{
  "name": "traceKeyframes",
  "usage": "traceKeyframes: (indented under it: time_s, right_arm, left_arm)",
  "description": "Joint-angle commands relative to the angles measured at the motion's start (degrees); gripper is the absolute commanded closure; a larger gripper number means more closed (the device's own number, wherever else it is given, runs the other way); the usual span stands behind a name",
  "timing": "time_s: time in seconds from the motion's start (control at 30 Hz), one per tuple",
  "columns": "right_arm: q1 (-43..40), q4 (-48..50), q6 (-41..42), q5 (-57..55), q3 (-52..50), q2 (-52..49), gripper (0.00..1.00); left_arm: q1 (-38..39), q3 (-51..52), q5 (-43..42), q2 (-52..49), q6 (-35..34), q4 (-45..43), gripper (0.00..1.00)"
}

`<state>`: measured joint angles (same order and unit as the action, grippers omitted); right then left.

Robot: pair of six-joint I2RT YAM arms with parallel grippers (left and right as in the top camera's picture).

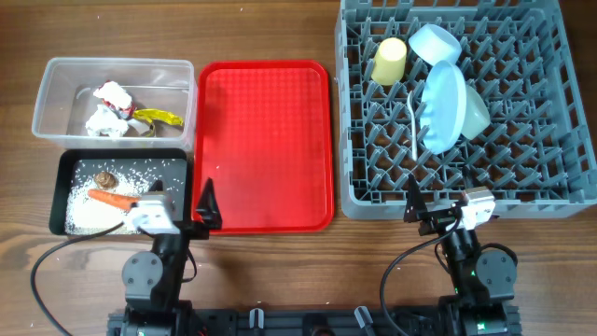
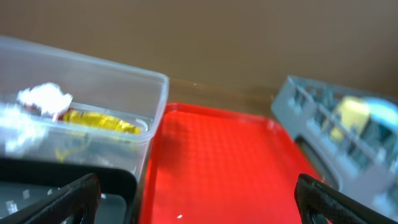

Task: Sort waste into correct bins and load items into the dishwasher rack

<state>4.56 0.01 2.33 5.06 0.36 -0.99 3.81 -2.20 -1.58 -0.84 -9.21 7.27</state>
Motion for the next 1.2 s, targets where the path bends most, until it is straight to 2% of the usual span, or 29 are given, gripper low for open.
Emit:
traceKeyframes:
  time_s: [0.0,0.3,0.37,0.43,0.53,0.63,1.17]
  right_arm:
    - [-0.28,0.22,0.81,-0.33,-0.07,0.46,0.00]
    - [-0.28,0.22,0.83,-0.33,-0.07,0.46,0.00]
    - [-0.28,0.22,0.81,-0.31,-0.07,0.46,0.00]
    - [-0.28,0.22,0.83,-0.33,-0.07,0.46,0.00]
    - [-0.28,0.22,0.85,-0.33,-0.07,0.46,0.00]
    - [-0.28,0.22,0.83,-0.33,-0.07,0.46,0.00]
    - [-0.28,0.22,0.83,-0.31,-0.07,0.46,0.00]
  left_arm:
    - [2.84,0.52,1.05,0.68,18.12,-0.24,0.00]
    - [1.25,0.55,0.44,0.68,17.53,-0.26,0.00]
    - [-1.22,0.55,0.33,0.68,14.58,-0.26,0.00]
    - [-2.27,0.55,0.31,0.68,14.51,-0.26,0.00]
    - [-2.49,0.55,0.07,0.68,13.75,-0.28,0.00]
    - [-2.49,0.55,0.09,0.68,9.57,-0.28,0.00]
    - [-2.49,0.55,0.11,0.68,9.60,-0.28,0.00]
